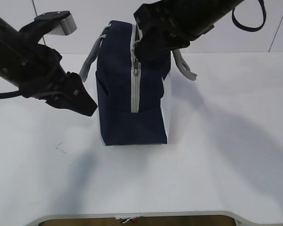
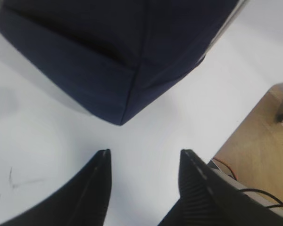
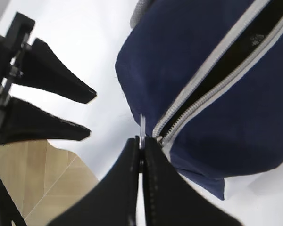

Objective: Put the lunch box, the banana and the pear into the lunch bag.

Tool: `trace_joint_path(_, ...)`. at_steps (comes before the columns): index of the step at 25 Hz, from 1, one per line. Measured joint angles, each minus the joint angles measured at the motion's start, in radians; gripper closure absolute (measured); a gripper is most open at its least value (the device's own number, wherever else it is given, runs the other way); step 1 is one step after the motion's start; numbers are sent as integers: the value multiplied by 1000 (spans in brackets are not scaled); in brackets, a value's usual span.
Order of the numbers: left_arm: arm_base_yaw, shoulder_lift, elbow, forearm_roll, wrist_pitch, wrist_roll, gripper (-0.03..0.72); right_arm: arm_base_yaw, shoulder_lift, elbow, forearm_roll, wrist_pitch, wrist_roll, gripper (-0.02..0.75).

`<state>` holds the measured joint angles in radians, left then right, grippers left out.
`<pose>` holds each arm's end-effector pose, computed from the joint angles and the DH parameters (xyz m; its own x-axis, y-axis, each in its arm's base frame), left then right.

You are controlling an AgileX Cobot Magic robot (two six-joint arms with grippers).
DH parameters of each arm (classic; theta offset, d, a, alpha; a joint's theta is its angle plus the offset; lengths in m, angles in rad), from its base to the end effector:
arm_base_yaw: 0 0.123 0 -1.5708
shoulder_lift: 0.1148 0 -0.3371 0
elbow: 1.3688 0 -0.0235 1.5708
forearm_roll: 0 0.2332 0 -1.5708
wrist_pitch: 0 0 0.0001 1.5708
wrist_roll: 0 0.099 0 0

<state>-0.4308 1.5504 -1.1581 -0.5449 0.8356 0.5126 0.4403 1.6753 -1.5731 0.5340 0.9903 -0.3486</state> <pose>0.2618 -0.1623 0.3311 -0.7174 0.4579 -0.5251 0.6512 0.7086 -0.2718 0.3077 0.1916 0.3999 -0.7057 -0.3675 -0.6057 -0.6395 0.6984 0.3214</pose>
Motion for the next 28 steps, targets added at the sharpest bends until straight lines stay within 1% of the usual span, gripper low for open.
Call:
trace_joint_path(4, -30, 15, 0, -6, -85, 2, 303, 0, 0, 0, 12, -24, 4, 725)
trace_joint_path(8, -34, 40, 0, -17, -139, 3, 298, 0, 0, 0, 49, -63, 4, 725)
trace_joint_path(11, -34, 58, 0, -56, -171, 27, 296, 0, 2, 0, 72, -87, 4, 725)
trace_joint_path(15, -34, 88, 0, -141, -225, 99, 296, 0, 2, 0, 79, -92, 4, 725)
trace_joint_path(18, -34, 105, 0, -162, -266, 120, 302, 0, 2, 0, 81, -94, 4, 725)
trace_joint_path(19, -34, 109, 0, -164, -278, 123, 321, 0, 2, 0, 81, -95, 4, 725)
trace_joint_path(21, -34, 114, 0, -168, -291, 126, 393, 0, 2, 0, 81, -95, 4, 725)
trace_joint_path(23, -34, 126, 0, -168, -294, 131, 531, 0, 2, 0, 83, -107, 4, 725)
trace_joint_path(25, -34, 131, 0, -156, -297, 136, 639, 0, 4, 0, 83, -127, 0, 725)
trace_joint_path(26, -34, 131, 0, -151, -299, 138, 663, 0, 4, 0, 85, -135, -8, 725)
trace_joint_path(28, -34, 131, 0, -129, -300, 138, 677, 0, 4, 0, 87, -152, -24, 725)
